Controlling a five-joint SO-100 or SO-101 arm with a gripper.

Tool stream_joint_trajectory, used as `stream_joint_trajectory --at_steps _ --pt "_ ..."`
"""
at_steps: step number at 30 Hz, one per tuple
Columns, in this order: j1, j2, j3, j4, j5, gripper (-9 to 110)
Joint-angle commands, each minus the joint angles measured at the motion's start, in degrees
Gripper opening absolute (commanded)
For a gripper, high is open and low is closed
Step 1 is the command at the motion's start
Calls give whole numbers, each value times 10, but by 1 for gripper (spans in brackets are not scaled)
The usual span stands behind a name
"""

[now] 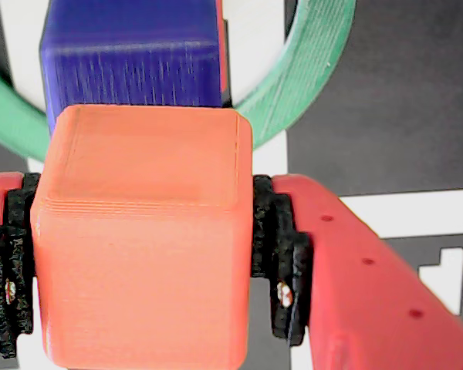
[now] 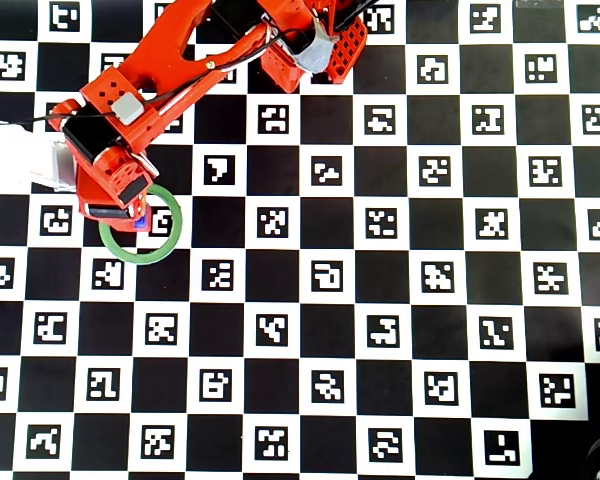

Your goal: Grab the red cube then put it in the green circle then put the blue cube on top and finally the orange cube on top

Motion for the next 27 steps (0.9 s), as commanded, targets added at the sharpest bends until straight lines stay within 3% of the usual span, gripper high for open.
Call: stream_joint_trajectory --at_steps 1,22,27 --pt "-4 66 4 -20 4 8" --pt "-5 74 34 -54 9 8" --pt "-6 80 42 -52 -2 21"
